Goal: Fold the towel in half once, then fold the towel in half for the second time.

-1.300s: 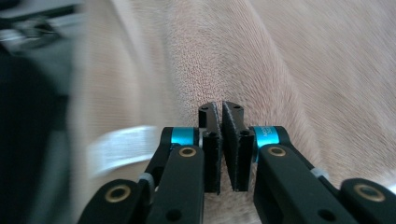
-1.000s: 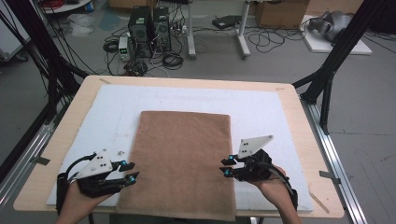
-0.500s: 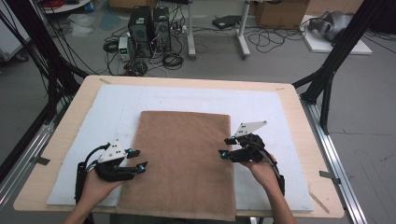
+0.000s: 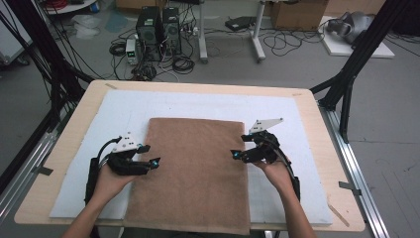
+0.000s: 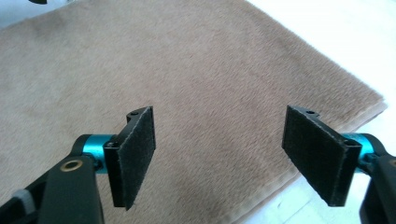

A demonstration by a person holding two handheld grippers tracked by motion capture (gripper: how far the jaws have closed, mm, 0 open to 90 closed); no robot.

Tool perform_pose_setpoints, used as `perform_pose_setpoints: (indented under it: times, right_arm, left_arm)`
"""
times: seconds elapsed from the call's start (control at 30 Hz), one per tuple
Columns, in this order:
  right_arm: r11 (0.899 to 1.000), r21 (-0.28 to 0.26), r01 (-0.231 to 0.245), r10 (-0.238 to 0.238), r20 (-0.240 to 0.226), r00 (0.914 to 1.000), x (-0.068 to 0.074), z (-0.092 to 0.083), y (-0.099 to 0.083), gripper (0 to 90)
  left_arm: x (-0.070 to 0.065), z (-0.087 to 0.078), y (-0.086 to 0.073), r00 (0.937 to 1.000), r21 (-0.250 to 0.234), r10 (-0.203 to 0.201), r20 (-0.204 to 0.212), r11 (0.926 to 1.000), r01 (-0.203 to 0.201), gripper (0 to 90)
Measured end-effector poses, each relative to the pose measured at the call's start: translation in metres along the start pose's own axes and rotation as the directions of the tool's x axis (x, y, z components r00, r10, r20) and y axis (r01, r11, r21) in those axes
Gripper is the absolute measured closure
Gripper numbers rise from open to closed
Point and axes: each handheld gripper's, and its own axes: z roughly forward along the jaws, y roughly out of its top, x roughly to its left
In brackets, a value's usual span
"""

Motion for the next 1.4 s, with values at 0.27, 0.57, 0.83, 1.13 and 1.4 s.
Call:
perform_pose_setpoints:
  times: [0.27, 0.57, 0.83, 1.13, 1.4]
  right_arm:
    - [1.000, -0.013, -0.002, 0.002, -0.010, 1.0000, -0.001, 0.002, 0.008, 22.8]
    - [1.000, -0.011, 0.016, -0.016, -0.012, 0.9998, 0.003, 0.001, 0.008, 22.5]
    - [1.000, 0.000, 0.014, -0.014, -0.019, 0.9997, 0.003, 0.003, 0.008, 22.3]
    - [1.000, -0.004, 0.025, -0.025, -0.021, 0.9995, 0.006, 0.001, 0.010, 22.2]
    - [1.000, -0.001, 0.007, -0.007, -0.020, 0.9998, 0.001, -0.002, 0.011, 21.5]
  left_arm:
    - [0.002, 0.000, 0.005, 1.0000, -0.005, -0.007, -0.005, 1.0000, 0.007, 36.5]
    - [0.004, -0.002, 0.005, 0.9999, -0.016, -0.015, -0.003, 0.9998, 0.015, 36.4]
    - [0.005, -0.003, 0.005, 0.9998, -0.015, -0.018, 0.000, 0.9997, 0.018, 36.3]
    - [0.008, -0.008, 0.009, 0.9998, -0.018, -0.018, -0.011, 0.9997, 0.018, 36.3]
    - [0.014, -0.008, 0.016, 0.9996, -0.021, -0.017, -0.022, 0.9996, 0.016, 36.3]
